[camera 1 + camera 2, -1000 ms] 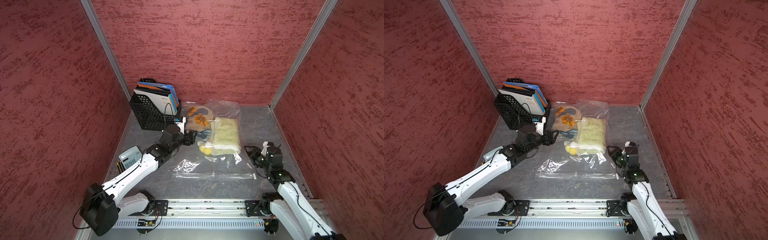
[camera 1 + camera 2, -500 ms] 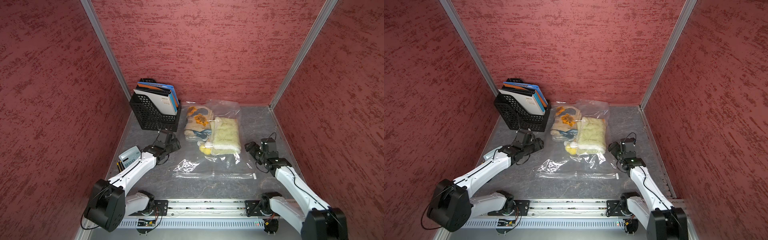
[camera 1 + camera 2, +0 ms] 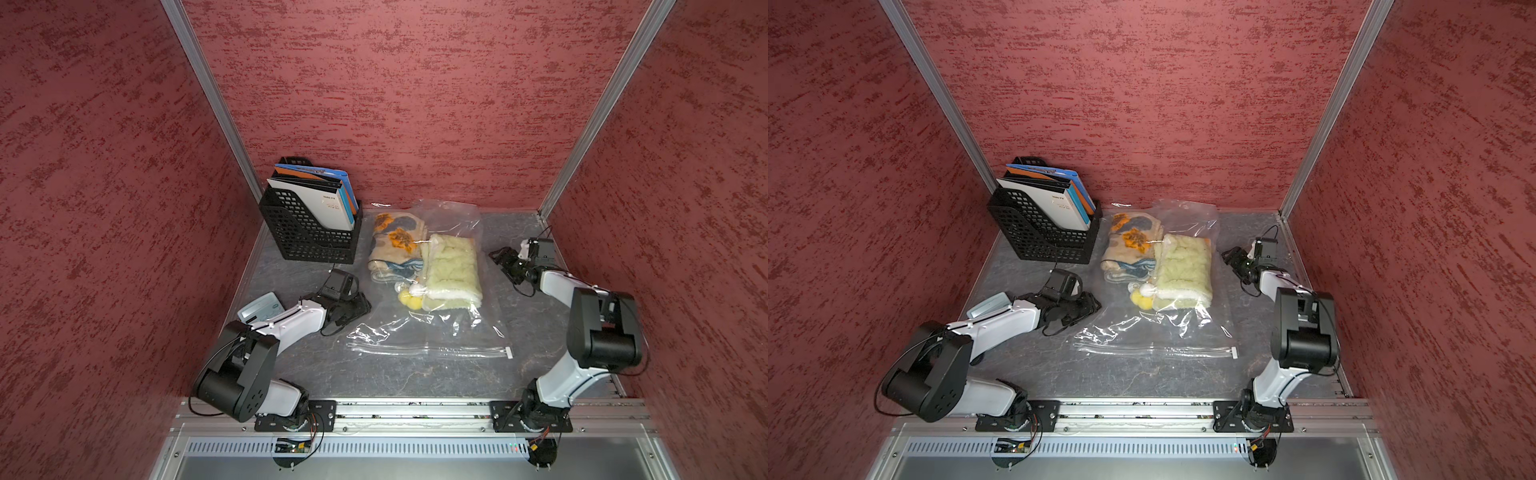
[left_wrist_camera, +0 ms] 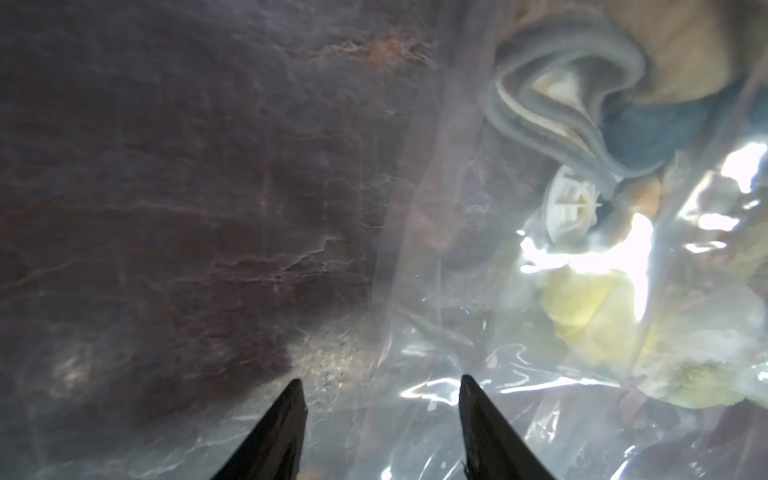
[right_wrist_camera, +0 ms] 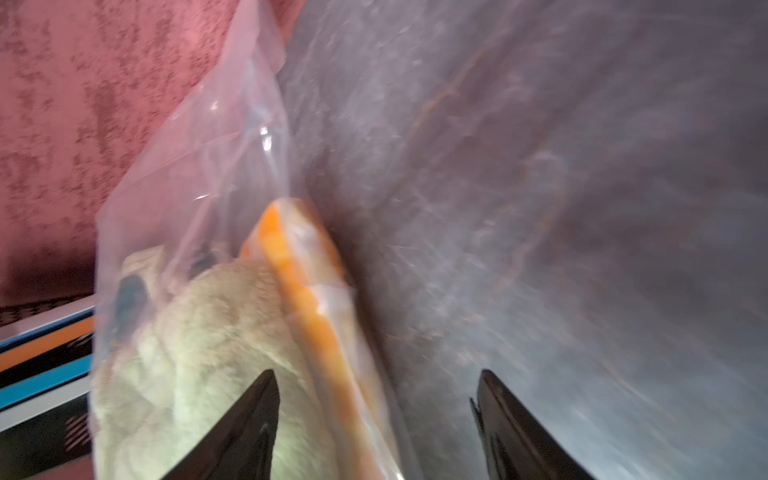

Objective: Take the blanket out of the vacuum bag
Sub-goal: Adjust the vacuum bag at the center of the board.

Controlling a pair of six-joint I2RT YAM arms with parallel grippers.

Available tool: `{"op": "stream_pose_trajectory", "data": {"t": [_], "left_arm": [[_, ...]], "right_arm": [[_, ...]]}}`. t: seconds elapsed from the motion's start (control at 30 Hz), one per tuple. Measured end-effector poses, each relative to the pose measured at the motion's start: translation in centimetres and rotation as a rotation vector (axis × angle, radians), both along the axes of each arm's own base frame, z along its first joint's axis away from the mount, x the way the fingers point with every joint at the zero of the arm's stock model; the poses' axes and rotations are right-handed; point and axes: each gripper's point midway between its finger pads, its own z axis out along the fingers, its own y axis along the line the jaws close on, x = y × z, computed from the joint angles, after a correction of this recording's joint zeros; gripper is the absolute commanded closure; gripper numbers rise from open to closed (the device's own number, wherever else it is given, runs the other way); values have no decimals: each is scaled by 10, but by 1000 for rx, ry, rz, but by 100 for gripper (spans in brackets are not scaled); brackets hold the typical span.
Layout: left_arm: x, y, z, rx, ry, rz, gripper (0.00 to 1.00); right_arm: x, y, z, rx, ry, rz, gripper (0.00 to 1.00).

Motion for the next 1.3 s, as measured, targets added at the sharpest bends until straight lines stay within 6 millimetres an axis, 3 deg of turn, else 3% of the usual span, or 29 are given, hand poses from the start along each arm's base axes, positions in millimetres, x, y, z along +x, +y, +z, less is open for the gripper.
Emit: {"op": "stream_pose_trajectory", "data": {"t": [0.23,0.57,0.8,0.93,1.03,1.17,1.3], "left_arm": [[-1,-21,-6,-27,13,-56,82],[4,-80,-7,-74,25,-188,86],[36,-121,2,-110,-17,-220,86],[54,-138,27,-142,-82,-236,70],[56,-149,41,-133,-137,-266,41],[18,-152,40,-53,-163,-329,14],[-25,-136,40,37,-172,-363,8]], "right_arm": [[38,19,26,56,-97,150,37],[66,14,26,-4,-91,197,38],[70,7,42,-36,-112,161,37],[43,7,49,-21,-100,111,36],[7,9,61,-14,-99,66,34],[-47,16,82,-10,-131,14,33],[-93,36,92,42,-149,3,33]]}}
